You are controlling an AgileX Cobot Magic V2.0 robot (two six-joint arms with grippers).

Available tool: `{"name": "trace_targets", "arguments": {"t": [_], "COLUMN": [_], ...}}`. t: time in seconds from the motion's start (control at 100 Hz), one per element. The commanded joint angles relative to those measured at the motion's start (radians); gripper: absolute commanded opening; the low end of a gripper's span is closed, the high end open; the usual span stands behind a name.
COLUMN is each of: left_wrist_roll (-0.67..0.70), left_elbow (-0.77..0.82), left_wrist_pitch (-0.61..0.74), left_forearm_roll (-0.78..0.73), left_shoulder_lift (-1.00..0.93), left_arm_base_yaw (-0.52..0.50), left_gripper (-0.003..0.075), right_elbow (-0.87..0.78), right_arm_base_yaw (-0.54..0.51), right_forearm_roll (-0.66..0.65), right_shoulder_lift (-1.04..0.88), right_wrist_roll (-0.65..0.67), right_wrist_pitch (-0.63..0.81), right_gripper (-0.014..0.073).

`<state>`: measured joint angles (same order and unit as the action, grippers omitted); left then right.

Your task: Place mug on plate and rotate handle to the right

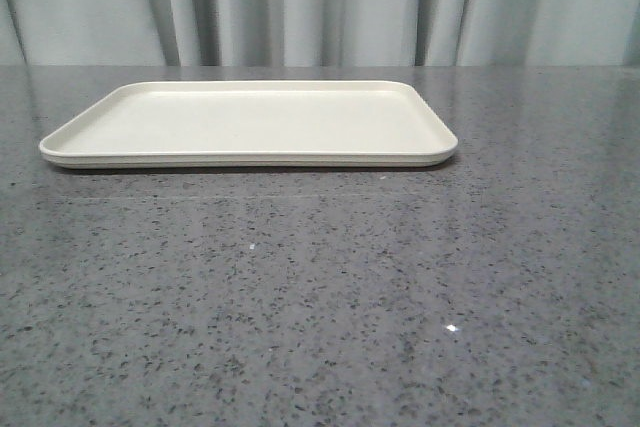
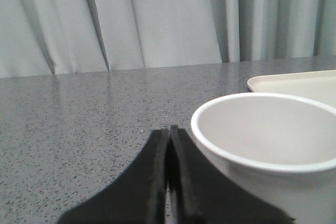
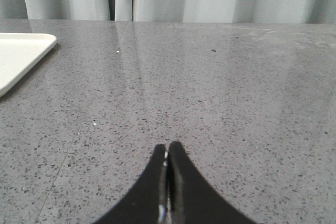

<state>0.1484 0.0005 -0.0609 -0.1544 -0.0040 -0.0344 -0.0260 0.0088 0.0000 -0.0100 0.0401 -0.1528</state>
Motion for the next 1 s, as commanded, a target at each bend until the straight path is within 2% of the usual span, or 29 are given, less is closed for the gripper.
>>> {"name": "trace_targets", "arguments": {"t": [0.0,0.6,0.75,0.99], "left_wrist_roll": [-0.003,-0.003,-0.003,-0.003], "left_elbow": [0.010,0.010,0.010,0.010], "left_wrist_pitch": [0.086,0.086,0.086,0.088], "left_forearm_roll": [0.002,0.002,0.002,0.002], "left_shoulder_lift": [-0.030,-0.030,-0.030,-0.030], "left_arm_base_yaw": [-0.001,-0.001,-0.001,-0.001], "left_gripper": [-0.0020,-0.0020,-0.0020,-0.0020], "right_elbow": [-0.002,-0.002,-0.001,-0.001], "right_arm_base_yaw": [-0.001,-0.001,-0.001,-0.001], "right_forearm_roll": [0.000,0.000,-0.117,-0.124], "right_shoulder_lift": [-0.022,-0.022,-0.022,-0.022], "right_wrist_roll": [0.000,-0.004,-0.068,-0.068], "right_wrist_pitch": [0.081,0.082,0.097,0.096], "right_gripper": [-0.0067,-0.0067,-0.0067,-0.0067]}}
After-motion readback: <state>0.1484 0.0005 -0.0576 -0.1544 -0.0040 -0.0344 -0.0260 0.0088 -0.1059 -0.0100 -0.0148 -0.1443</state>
